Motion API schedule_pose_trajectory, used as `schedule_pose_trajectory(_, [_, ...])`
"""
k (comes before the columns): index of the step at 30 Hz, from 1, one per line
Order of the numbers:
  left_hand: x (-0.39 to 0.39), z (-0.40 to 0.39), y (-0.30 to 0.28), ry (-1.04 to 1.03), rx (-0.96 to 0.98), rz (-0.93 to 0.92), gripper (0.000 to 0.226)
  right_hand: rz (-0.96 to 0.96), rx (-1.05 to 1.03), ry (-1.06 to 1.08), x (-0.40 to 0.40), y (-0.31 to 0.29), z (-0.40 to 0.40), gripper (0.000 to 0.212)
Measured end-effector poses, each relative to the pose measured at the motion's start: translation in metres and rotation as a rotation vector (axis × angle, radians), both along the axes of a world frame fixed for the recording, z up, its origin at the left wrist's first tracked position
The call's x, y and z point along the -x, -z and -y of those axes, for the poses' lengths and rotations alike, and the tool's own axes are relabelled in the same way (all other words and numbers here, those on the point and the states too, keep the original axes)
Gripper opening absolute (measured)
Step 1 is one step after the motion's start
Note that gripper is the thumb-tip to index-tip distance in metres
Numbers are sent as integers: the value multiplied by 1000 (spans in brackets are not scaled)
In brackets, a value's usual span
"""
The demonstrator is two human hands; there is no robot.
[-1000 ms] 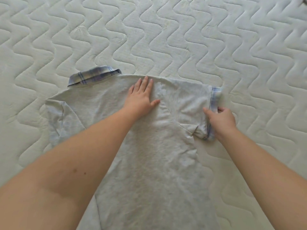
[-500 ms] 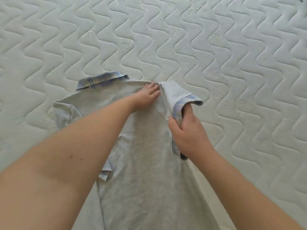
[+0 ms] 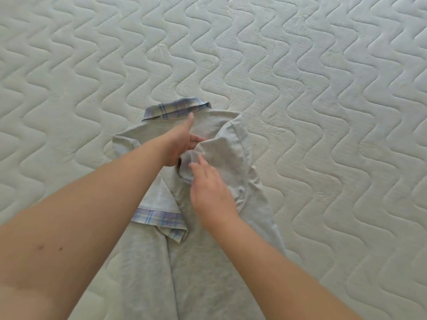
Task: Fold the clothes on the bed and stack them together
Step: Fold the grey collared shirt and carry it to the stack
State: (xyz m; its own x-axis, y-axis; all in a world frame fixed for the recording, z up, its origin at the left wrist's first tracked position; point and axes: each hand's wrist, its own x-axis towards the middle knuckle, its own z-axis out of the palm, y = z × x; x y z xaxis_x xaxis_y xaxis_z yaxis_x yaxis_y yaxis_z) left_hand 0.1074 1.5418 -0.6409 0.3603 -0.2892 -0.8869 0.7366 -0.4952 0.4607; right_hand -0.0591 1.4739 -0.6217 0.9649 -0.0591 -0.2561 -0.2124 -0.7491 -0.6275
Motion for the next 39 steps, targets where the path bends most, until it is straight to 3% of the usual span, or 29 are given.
schedule_pose_trajectory(2, [6,-2,7,110,-79,143,69,-9,26,-13,9,10,0,46])
schedule_pose_trajectory(5, [13,1,13,364,-249,541,36,17,119,-6,24,21,14,51])
schedule_pose_trajectory(7, [15,6,10,447,-311,630,21,-12,173,-12,34,27,27,61])
schedule_pose_trajectory(13, [9,1,-1,492,-432,718,23,-23,322,-167,60,38,31,100])
schedule_pose_trajectory(17, [10,5,4,523,-404,795,27,-85,340,-169,64,51,29,108])
schedule_pose_trajectory(21, [10,35,13,487,-322,946,40,-88,288,-195,66,53,27,103])
schedule_pose_trajectory(24, [6,65,20,459,-306,933,48,-73,247,-177,67,54,31,99])
schedule_pose_trajectory(28, [-5,90,25,456,-341,901,35,-101,239,-153,69,55,35,95])
schedule_pose_trajectory(32, [-11,100,27,475,-273,832,24,-114,268,-166,69,58,37,73])
schedule_pose_trajectory(35, [-11,100,29,458,-239,790,28,18,354,-99,68,54,37,48])
schedule_pose_trajectory(39, [-12,96,31,288,-126,771,22,147,313,-33,65,54,42,39])
